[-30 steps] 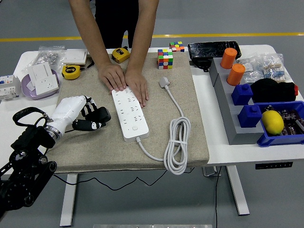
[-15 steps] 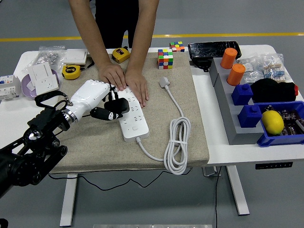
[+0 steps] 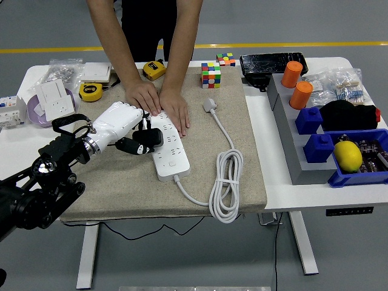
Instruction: Pick up the plug,place it near the board,insert it into the board,press the button
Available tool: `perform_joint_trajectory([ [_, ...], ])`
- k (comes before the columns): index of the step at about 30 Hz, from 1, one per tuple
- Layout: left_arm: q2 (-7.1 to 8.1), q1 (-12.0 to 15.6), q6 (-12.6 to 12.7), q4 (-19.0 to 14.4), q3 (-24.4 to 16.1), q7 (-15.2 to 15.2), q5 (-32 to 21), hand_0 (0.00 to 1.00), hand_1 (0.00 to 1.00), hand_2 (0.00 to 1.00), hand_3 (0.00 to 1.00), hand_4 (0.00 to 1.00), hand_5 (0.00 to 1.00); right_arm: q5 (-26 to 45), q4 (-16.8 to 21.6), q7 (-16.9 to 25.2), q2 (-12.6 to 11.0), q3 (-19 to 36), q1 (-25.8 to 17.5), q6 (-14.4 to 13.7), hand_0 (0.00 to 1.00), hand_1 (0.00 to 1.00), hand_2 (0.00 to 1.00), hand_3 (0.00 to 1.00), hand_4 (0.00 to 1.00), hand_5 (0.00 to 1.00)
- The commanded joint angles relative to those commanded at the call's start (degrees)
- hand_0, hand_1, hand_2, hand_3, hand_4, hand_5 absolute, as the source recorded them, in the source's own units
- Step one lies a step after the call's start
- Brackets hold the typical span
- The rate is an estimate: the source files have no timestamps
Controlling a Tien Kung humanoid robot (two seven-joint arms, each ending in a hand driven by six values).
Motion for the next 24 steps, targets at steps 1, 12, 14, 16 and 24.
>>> perform_joint_trajectory([
  [1, 0.01, 0.05, -0.03, 0.02, 0.02, 0.03, 0.05, 0.490, 0.385, 0.292, 0.343, 0.558, 0.118, 0.01, 0.00, 0.00, 0.03, -0.01, -0.05, 0.01, 0.914, 0.865, 0.807, 0.791, 0.998, 0.998],
  [12, -0.09, 0.02, 0.05, 1.16, 0.21, -0.03, 0.55, 0.493, 0.395, 0.294, 0.342, 0.565, 0.114, -0.08, 0.00, 0.14, 0.02, 0.01, -0.07, 0.05, 0.914, 0.866, 0.807, 0.791, 0.998, 0.998],
  [14, -0.13, -0.07, 0.03, 1.65, 0.31, -0.05, 0.65, 0.494, 0.399, 0.295, 0.344, 0.565, 0.114, 0.01, 0.00, 0.10, -0.02, -0.04, -0.15, 0.02, 0.915, 0.866, 0.807, 0.791, 0.998, 0.998],
  [16, -0.11, -0.11, 0.05, 1.82, 0.35, -0.05, 0.74, 0.494, 0.399, 0.295, 0.344, 0.565, 0.114, 0.07, 0.00, 0.07, -0.04, -0.06, -0.19, 0.00, 0.915, 0.866, 0.807, 0.791, 0.998, 0.998],
  [24, -0.75, -0.85, -0.08, 3.08, -0.03, -0.04, 1.31, 0.496, 0.411, 0.295, 0.344, 0.566, 0.113, 0.30, 0.00, 0.13, 0.09, -0.05, -0.02, 0.00, 0.915, 0.866, 0.807, 0.791, 0.998, 0.998],
])
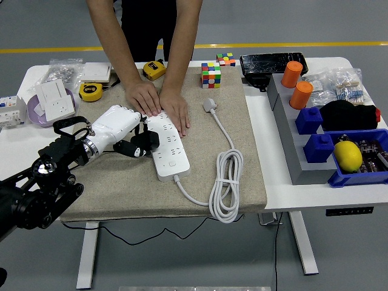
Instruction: Pick up the plug,place it near the board,insert it into the board,press the button
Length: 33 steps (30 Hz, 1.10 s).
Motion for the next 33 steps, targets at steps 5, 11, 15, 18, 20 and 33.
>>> perform_joint_trajectory([
  [5, -0.21, -0.36, -0.11, 1.07, -0.30, 0.00, 0.41, 0.498, 0.414, 0.295, 0.345, 0.566, 0.112, 0.01, 0.00, 0.05, 0.03, 0.06, 0.09, 0.01, 0.915, 0.866, 0.807, 0.791, 0.998, 0.998],
  [11, 0.08, -0.29, -0.41, 1.17, 0.03, 0.13, 0.52, 0.500, 0.415, 0.295, 0.345, 0.565, 0.110, 0.09, 0.00, 0.00, 0.05, 0.09, 0.00, -0.04, 0.915, 0.866, 0.807, 0.792, 0.998, 0.998],
  [15, 0.16, -0.24, -0.61, 0.96, 0.16, 0.18, 0.55, 0.502, 0.417, 0.296, 0.345, 0.566, 0.108, 0.15, 0.00, 0.03, 0.08, 0.06, 0.00, -0.03, 0.915, 0.868, 0.807, 0.792, 0.998, 0.998],
  [18, 0.16, -0.30, -0.73, 0.86, 0.23, 0.30, 0.82, 0.502, 0.417, 0.296, 0.345, 0.566, 0.108, 0.14, 0.00, 0.06, 0.08, 0.07, 0.11, -0.03, 0.915, 0.868, 0.807, 0.792, 0.998, 0.998],
  [20, 0.13, -0.38, -0.80, 1.01, 0.29, 0.36, 0.96, 0.506, 0.421, 0.296, 0.342, 0.560, 0.097, 0.22, 0.00, 0.11, 0.09, 0.02, 0.19, -0.02, 0.915, 0.868, 0.807, 0.792, 0.998, 0.998],
  [33, 0.23, -0.43, -1.38, 1.18, 0.46, 0.48, 1.08, 0.511, 0.440, 0.311, 0.364, 0.569, 0.112, 0.36, 0.00, 0.11, 0.02, -0.02, 0.12, -0.03, 0.914, 0.867, 0.807, 0.792, 0.998, 0.998],
])
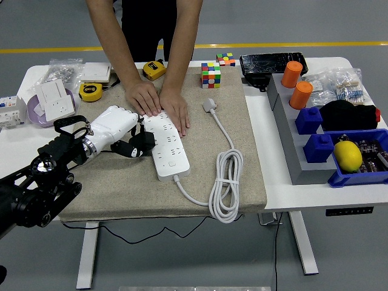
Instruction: Pick up the plug,place it near the board,insert it into the board,press the button
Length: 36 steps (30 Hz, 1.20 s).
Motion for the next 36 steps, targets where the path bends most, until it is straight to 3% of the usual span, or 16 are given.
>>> perform_joint_trajectory([
  [4, -0.03, 0.05, -0.11, 0.01, 0.00, -0.03, 0.03, 0.511, 0.440, 0.311, 0.364, 0.569, 0.112, -0.08, 0.00, 0.01, 0.00, 0.04, -0.02, 0.02, 0.914, 0.867, 0.807, 0.792, 0.998, 0.998],
  [5, -0.02, 0.08, -0.22, 0.05, 0.00, -0.04, -0.02, 0.545, 0.556, 0.507, 0.512, 0.640, 0.136, -0.12, 0.00, 0.00, -0.02, 0.05, -0.04, 0.03, 0.914, 0.867, 0.807, 0.793, 0.998, 0.998],
  [10, 0.14, 0.11, -0.63, 0.15, 0.10, -0.09, -0.23, 0.545, 0.556, 0.507, 0.512, 0.640, 0.136, -0.07, 0.00, -0.06, -0.09, -0.04, -0.09, 0.07, 0.914, 0.867, 0.807, 0.793, 0.998, 0.998],
  [11, 0.15, 0.10, -0.69, 0.17, 0.14, -0.08, -0.26, 0.593, 0.667, 0.586, 0.565, 0.786, 0.231, -0.06, 0.00, -0.08, -0.08, -0.03, -0.09, 0.07, 0.914, 0.867, 0.807, 0.793, 0.998, 0.998],
  [36, 0.82, -0.13, -1.77, -0.59, 0.06, 0.09, -0.12, 0.597, 0.694, 0.644, 0.631, 0.824, 0.247, 0.09, 0.00, -0.04, -0.09, 0.00, -0.15, 0.08, 0.914, 0.867, 0.807, 0.793, 0.998, 0.998],
])
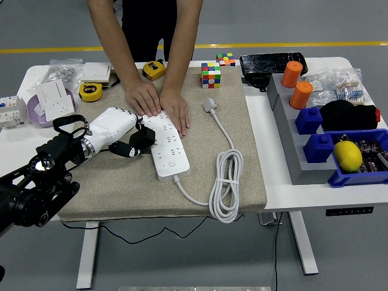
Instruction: Pick up the plug,place it near the board,insert it into the board,press the button
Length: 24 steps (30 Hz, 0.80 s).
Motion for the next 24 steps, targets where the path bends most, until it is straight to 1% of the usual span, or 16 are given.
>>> perform_joint_trajectory([
  [4, 0.32, -0.11, -0.62, -0.48, 0.14, 0.21, 0.00, 0.597, 0.694, 0.644, 0.631, 0.824, 0.247, 0.01, 0.00, -0.13, 0.00, 0.01, 0.05, 0.05, 0.914, 0.867, 0.807, 0.793, 0.998, 0.998],
  [5, 0.35, -0.14, -0.78, -0.51, 0.12, 0.28, 0.07, 0.615, 0.709, 0.679, 0.670, 0.846, 0.253, 0.03, 0.00, -0.10, 0.01, 0.00, 0.06, 0.08, 0.914, 0.867, 0.807, 0.793, 0.998, 0.998],
  [10, 0.47, -0.14, -1.28, -0.88, 0.37, 0.48, -0.01, 0.615, 0.709, 0.679, 0.670, 0.846, 0.253, 0.07, 0.00, -0.03, 0.06, 0.06, 0.14, 0.11, 0.914, 0.867, 0.807, 0.793, 0.998, 0.998],
  [11, 0.48, -0.13, -1.33, -0.90, 0.40, 0.50, -0.04, 0.619, 0.718, 0.697, 0.690, 0.853, 0.257, 0.07, 0.00, -0.03, 0.06, 0.06, 0.14, 0.11, 0.915, 0.867, 0.807, 0.793, 0.998, 0.998],
  [22, -0.01, 0.32, -2.20, -1.96, 0.64, 0.95, -1.85, 0.620, 0.720, 0.704, 0.703, 0.870, 0.271, 0.22, 0.00, -0.07, 0.09, 0.02, 0.05, 0.05, 0.915, 0.868, 0.807, 0.793, 0.998, 0.998],
  [23, -0.04, 0.32, -2.30, -2.05, 0.66, 0.99, -1.94, 0.622, 0.733, 0.718, 0.750, 0.895, 0.289, 0.22, 0.00, -0.06, 0.10, 0.02, 0.07, 0.06, 0.916, 0.867, 0.806, 0.793, 0.998, 0.998],
  [24, -0.05, 0.30, -2.52, -2.16, 0.66, 1.08, -2.15, 0.622, 0.733, 0.718, 0.750, 0.895, 0.289, 0.21, 0.00, -0.03, 0.10, 0.00, 0.11, 0.07, 0.916, 0.867, 0.806, 0.793, 0.998, 0.998],
])
